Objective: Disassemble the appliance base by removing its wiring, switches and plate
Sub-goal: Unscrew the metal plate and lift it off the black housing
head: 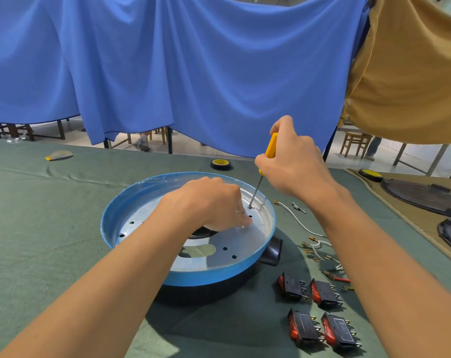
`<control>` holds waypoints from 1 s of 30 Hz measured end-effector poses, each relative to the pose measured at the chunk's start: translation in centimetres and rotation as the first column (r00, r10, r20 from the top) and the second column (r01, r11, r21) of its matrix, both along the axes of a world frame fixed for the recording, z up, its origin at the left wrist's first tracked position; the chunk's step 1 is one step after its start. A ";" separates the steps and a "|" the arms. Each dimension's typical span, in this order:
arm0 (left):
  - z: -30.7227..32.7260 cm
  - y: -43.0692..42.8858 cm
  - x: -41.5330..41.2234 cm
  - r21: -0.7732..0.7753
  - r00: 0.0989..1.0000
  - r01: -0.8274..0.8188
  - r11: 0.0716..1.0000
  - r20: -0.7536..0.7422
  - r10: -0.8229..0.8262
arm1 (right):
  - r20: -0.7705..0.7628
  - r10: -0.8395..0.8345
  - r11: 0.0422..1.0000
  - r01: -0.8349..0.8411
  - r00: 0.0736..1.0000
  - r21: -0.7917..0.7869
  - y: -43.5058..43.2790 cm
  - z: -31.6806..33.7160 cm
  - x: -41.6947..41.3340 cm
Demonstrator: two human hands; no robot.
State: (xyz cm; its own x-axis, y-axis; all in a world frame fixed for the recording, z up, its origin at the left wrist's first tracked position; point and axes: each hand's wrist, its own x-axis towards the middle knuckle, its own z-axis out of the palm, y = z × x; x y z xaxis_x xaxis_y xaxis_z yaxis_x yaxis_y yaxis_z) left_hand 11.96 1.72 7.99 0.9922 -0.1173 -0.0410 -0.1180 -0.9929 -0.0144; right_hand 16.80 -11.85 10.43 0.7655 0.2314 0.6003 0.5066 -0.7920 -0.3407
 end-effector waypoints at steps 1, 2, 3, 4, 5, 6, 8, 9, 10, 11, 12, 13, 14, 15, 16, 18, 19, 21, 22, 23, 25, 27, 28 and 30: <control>0.0 0.0 0.0 0.000 1.000 -0.001 1.000 0.002 0.001 | 0.022 0.015 1.000 -0.015 1.000 0.017 0.0 -0.2 0.2; 0.0 0.0 0.1 -0.001 1.000 0.000 1.000 0.004 0.000 | 0.041 0.041 0.999 -0.042 0.998 0.033 -0.1 -0.3 0.3; 0.0 0.1 0.1 -0.001 1.000 0.002 1.000 0.006 -0.002 | 0.052 0.073 0.996 -0.076 0.996 0.051 -0.1 -0.4 0.4; 0.0 0.1 0.1 0.000 1.000 0.004 1.000 0.007 -0.004 | 0.057 0.106 0.992 -0.110 0.993 0.064 -0.1 -0.5 0.4; -0.1 0.1 0.2 0.000 1.000 0.007 1.000 0.008 -0.007 | 0.058 0.137 0.988 -0.141 0.989 0.063 -0.1 -0.5 0.4; -0.1 0.2 0.2 0.000 1.000 0.009 1.000 0.008 -0.009 | 0.056 0.165 0.985 -0.168 0.985 0.048 -0.1 -0.5 0.4; -0.1 0.2 0.2 -0.006 1.000 0.008 1.000 0.005 -0.008 | 0.040 0.209 0.978 -0.210 0.977 0.014 -0.1 -0.5 0.4; -0.1 0.2 0.2 -0.008 1.000 0.005 1.000 0.002 -0.005 | 0.028 0.229 0.973 -0.229 0.973 0.013 -0.1 -0.4 0.4; -0.1 0.2 0.2 -0.008 1.000 0.003 1.000 0.000 -0.003 | 0.013 0.257 0.966 -0.258 0.966 0.026 -0.1 -0.3 0.3; 0.0 0.2 0.2 -0.007 1.000 0.003 1.000 -0.001 -0.003 | -0.010 0.291 0.956 -0.290 0.957 0.049 0.0 -0.2 0.2; 0.0 0.1 0.2 -0.004 1.000 0.004 1.000 -0.002 -0.004 | -0.035 0.329 0.942 -0.326 0.944 0.075 0.1 -0.2 0.1; 0.0 0.1 0.1 -0.001 1.000 0.006 1.000 -0.002 -0.006 | -0.062 0.361 0.930 -0.354 0.931 0.097 0.3 -0.2 0.0; 0.1 0.1 0.1 0.001 1.000 0.007 1.000 0.000 -0.007 | -0.080 0.386 0.919 -0.377 0.919 0.114 0.4 -0.3 -0.1; 0.1 0.1 0.0 0.002 1.000 0.006 1.000 0.002 -0.006 | -0.087 0.399 0.913 -0.387 0.913 0.127 0.5 -0.4 -0.1; 0.1 0.1 0.0 0.001 1.000 0.005 1.000 0.004 -0.005 | -0.077 0.402 0.911 -0.390 0.912 0.137 0.7 -0.4 -0.1; 0.0 0.1 -0.1 0.004 1.000 0.004 1.000 0.009 -0.004 | -0.014 0.379 0.917 -0.373 0.925 0.139 0.9 -0.6 -0.2; 0.1 0.1 -0.1 0.007 1.000 0.003 1.000 0.012 -0.003 | 0.016 0.362 0.923 -0.360 0.932 0.137 1.0 -0.7 -0.3; 0.1 0.1 -0.2 0.007 1.000 -0.001 1.000 0.011 0.001 | 0.037 0.335 0.931 -0.336 0.942 0.142 1.1 -0.9 -0.4; 0.0 0.1 -0.2 0.004 1.000 0.000 1.000 0.009 0.000 | 0.030 0.324 0.932 -0.324 0.946 0.160 1.1 -0.9 -0.3; 0.0 0.1 -0.1 0.000 1.000 0.003 1.000 0.008 -0.003 | 0.018 0.312 0.932 -0.310 0.950 0.188 1.0 -0.9 -0.3; 0.0 0.2 -0.1 -0.007 1.000 0.008 1.000 0.008 -0.008 | -0.001 0.299 0.928 -0.290 0.954 0.234 1.0 -0.7 -0.3; 0.0 0.2 0.0 -0.008 1.000 0.009 1.000 0.001 -0.009 | 0.016 0.289 0.936 -0.286 0.957 0.204 0.8 -0.5 -0.3; 0.0 0.2 0.0 -0.003 1.000 0.005 1.000 -0.004 -0.005 | 0.033 0.282 0.943 -0.284 0.959 0.176 0.6 -0.4 -0.2; 0.0 0.1 0.1 0.008 1.000 -0.005 1.000 -0.010 0.005 | 0.059 0.262 0.951 -0.268 0.963 0.155 0.4 -0.1 -0.1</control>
